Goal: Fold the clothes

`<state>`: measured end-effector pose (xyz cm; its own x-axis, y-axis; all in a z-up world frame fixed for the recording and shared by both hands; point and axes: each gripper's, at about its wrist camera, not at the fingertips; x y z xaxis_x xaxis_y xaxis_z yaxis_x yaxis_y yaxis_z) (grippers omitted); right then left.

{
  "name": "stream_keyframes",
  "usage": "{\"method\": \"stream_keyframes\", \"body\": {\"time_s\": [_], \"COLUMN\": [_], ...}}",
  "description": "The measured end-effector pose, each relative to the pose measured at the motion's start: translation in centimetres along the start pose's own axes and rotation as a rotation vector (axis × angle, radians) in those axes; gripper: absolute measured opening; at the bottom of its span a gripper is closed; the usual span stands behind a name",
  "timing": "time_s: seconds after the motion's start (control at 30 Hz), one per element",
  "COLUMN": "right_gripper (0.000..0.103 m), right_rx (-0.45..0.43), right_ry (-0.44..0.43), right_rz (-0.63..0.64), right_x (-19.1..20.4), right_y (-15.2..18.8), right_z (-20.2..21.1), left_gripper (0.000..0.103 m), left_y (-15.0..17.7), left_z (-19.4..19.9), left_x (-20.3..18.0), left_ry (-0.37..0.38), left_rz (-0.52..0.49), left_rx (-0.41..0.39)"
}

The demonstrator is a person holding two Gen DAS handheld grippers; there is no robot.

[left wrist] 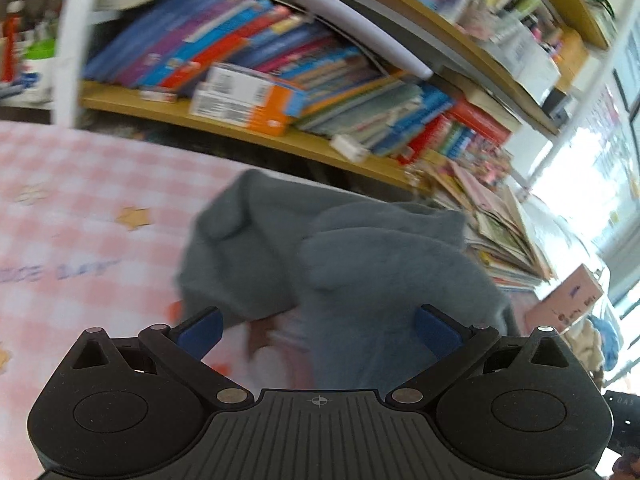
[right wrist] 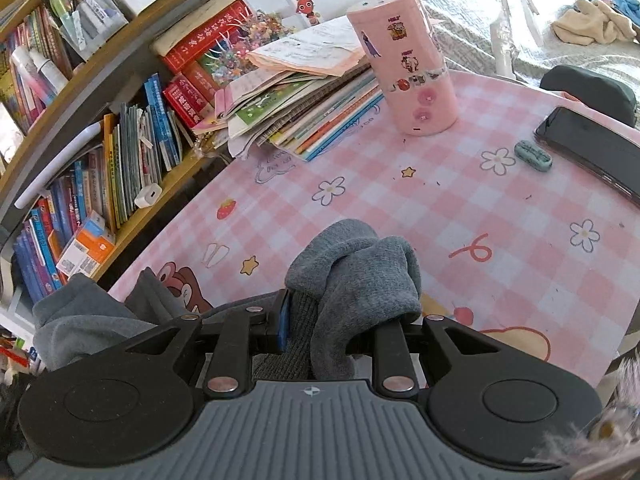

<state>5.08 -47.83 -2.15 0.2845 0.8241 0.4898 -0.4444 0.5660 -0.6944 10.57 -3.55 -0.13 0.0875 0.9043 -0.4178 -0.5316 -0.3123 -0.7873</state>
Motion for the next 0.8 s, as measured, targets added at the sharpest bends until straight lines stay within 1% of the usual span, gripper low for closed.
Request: {"method": "stream_keyframes", "body": {"time_s": [0.07, 0.17, 0.2, 0.27, 0.33, 0.37, 0.4, 0.43, 0.5, 0.57, 0.63, 0.73, 0.77, 0.8], "right_gripper": [0.021, 0.021, 0.021, 0.021, 0.021, 0.021, 0.021, 0.021, 0.021, 0.021, 0.021, 0.021, 0.021, 0.021], "right_rx": [0.003, 0.009, 0.010, 0.016, 0.024, 0.028, 0.031, 0.035, 0.040, 0.045, 0.053, 0.083, 0.092, 0.100], "right_ry": [-0.003, -0.006, -0.008, -0.010, -0.013, -0.016, -0.019, -0.021, -0.030, -0.055, -0.116, -0.275, -0.320, -0.361], "right_rz": [0.005, 0.006, 0.005, 0.003, 0.001, 0.001, 0.001, 0.004, 0.004, -0.006, -0.023, -0.011, 0.008, 0.030], "right_x": [-0.1, -0.3, -0.3, -0.4, -0.4, -0.4, -0.3, -0.2, 0.1, 0.4, 0.9, 2.9, 3.8, 4.6], "right_y": [0.0, 0.0, 0.1, 0.2, 0.3, 0.4, 0.5, 0.6, 0.7, 0.8, 0.8, 1.5, 1.8, 2.2], "right_z": [0.1, 0.1, 0.2, 0.1, -0.1, -0.2, -0.2, -0.3, -0.5, -0.5, -0.5, -0.5, -0.5, -0.4], "left_gripper": [0.103, 0.102, 0.098, 0.073, 0.042, 0.034, 0.024, 0.020, 0.018, 0.017, 0.017, 0.017, 0.018, 0.019], "left_y": [0.0, -0.1, -0.2, -0.4, -0.7, -1.0, -1.2, -1.4, -2.0, -3.2, -5.1, -7.3, -7.6, -7.3], "left_z": [-1.3, -2.9, -3.3, -4.1, -4.6, -4.8, -4.7, -4.6, -4.1, -3.3, -1.8, 1.8, 3.5, 5.1], "left_x": [-0.8, -1.0, -0.9, -0.6, -0.5, -0.6, -0.8, -1.0, -1.3, -0.9, -0.7, -0.8, -0.8, -0.5], "left_ry": [0.018, -0.001, -0.006, 0.017, 0.054, 0.072, 0.090, 0.109, 0.113, 0.064, 0.004, -0.045, -0.049, -0.056], "left_rz": [-0.011, -0.012, -0.007, 0.000, 0.000, -0.004, -0.019, -0.038, -0.099, -0.152, -0.227, -0.344, -0.381, -0.397], "left_rx": [0.013, 0.023, 0.025, 0.042, 0.069, 0.078, 0.086, 0.093, 0.084, 0.017, -0.093, -0.292, -0.370, -0.426]}}
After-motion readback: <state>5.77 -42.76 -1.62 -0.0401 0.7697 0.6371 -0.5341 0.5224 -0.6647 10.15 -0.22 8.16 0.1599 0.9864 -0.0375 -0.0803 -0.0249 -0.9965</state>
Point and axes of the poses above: each gripper's, at about its wrist camera, not at the fingertips, and z roughly against the way its jaws point, x to its left, y to its underside, and after that the axes turned 12 degrees about -x, right-handed
